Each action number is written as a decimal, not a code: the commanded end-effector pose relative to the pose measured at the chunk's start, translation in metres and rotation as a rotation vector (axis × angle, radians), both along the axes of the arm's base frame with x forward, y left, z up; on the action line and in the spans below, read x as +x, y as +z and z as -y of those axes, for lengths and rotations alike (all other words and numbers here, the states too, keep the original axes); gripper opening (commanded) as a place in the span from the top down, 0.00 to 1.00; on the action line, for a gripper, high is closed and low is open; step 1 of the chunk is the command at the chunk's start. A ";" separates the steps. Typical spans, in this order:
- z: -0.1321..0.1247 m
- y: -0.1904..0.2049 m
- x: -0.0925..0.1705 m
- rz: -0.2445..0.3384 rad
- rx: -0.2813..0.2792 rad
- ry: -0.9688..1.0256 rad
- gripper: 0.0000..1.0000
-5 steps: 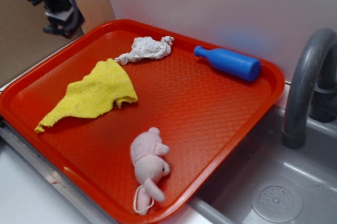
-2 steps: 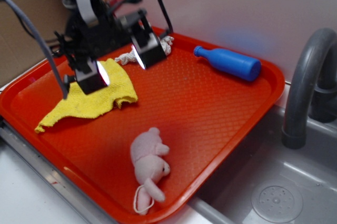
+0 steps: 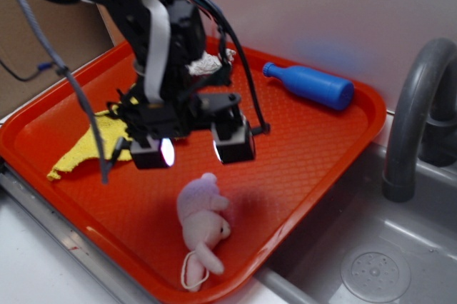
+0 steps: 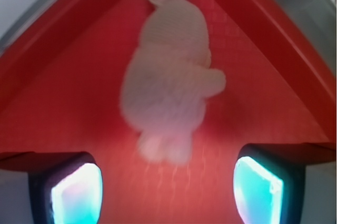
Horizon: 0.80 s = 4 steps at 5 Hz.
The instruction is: Grab the pink bunny.
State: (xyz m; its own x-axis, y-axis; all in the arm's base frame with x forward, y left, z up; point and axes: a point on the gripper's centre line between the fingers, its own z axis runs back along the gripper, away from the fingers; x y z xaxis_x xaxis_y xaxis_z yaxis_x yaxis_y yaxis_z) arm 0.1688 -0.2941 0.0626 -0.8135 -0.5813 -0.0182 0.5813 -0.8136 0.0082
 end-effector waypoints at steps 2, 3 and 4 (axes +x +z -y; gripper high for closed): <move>0.010 -0.013 -0.030 -0.047 -0.044 -0.103 0.00; 0.015 -0.025 -0.030 -0.074 -0.009 -0.087 0.46; 0.011 -0.025 -0.029 -0.080 -0.006 -0.044 1.00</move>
